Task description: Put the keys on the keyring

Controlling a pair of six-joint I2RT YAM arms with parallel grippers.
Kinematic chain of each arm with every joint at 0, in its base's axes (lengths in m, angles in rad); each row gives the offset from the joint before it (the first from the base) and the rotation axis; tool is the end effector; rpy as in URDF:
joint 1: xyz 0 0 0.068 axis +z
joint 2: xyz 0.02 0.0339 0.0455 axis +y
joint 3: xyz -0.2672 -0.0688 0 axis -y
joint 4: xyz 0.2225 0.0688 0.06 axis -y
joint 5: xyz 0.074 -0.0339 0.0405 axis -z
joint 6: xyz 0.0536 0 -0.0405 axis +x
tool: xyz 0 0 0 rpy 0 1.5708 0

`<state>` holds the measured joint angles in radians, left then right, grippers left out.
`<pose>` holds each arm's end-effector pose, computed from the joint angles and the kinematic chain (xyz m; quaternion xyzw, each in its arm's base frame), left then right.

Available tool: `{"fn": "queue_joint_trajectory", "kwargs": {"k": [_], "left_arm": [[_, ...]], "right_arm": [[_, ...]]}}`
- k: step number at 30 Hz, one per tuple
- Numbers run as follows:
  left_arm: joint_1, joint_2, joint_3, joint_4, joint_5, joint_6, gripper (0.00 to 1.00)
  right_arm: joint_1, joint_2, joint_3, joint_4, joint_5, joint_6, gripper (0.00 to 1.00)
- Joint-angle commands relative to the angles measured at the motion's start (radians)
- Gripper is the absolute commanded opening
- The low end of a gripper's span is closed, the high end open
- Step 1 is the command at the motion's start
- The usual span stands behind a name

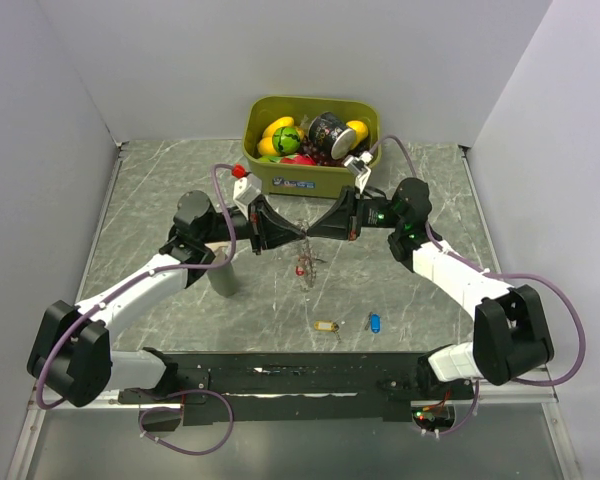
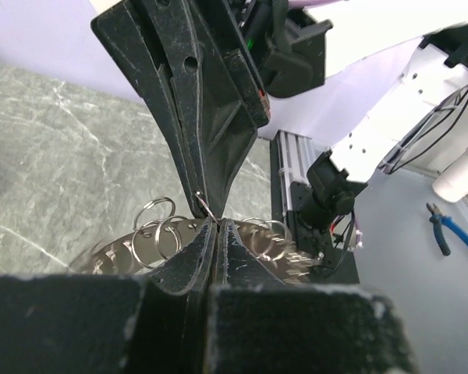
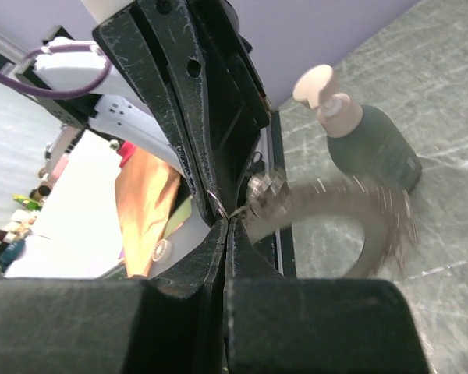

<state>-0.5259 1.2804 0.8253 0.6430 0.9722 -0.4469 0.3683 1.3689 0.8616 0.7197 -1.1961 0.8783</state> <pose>0.2131 -0.1749 0.3451 0.3819 0.5491 -0.5817 0.4628 0.2447 0.1479 0.3394 -0.2930 0.6129 0.6625 0.3157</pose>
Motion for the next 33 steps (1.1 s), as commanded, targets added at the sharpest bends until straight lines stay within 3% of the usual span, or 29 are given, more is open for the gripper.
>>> {"fn": "queue_joint_trajectory", "kwargs": {"k": [1,5,12,18,22,30,33], "left_arm": [[-0.043,0.008,0.038,-0.087,0.050,0.068,0.02],[-0.043,0.007,0.066,-0.161,0.033,0.134,0.09],[-0.043,0.020,0.103,-0.226,0.031,0.169,0.13],[-0.043,0.033,0.115,-0.206,0.040,0.146,0.18],[-0.043,0.045,0.130,-0.209,0.049,0.129,0.34],[-0.043,0.053,0.150,-0.250,0.028,0.140,0.43],[-0.043,0.060,0.156,-0.264,0.028,0.146,0.41]], "right_arm": [[0.015,-0.082,0.046,-0.080,0.087,-0.160,0.00],[0.014,-0.128,0.088,-0.345,0.110,-0.326,0.00],[0.015,-0.174,0.114,-0.532,0.142,-0.487,0.00],[0.017,-0.192,0.116,-0.588,0.155,-0.544,0.00],[0.018,-0.198,0.117,-0.595,0.159,-0.552,0.00],[0.020,-0.205,0.116,-0.605,0.158,-0.564,0.00],[0.020,-0.206,0.116,-0.606,0.159,-0.565,0.00]]}}
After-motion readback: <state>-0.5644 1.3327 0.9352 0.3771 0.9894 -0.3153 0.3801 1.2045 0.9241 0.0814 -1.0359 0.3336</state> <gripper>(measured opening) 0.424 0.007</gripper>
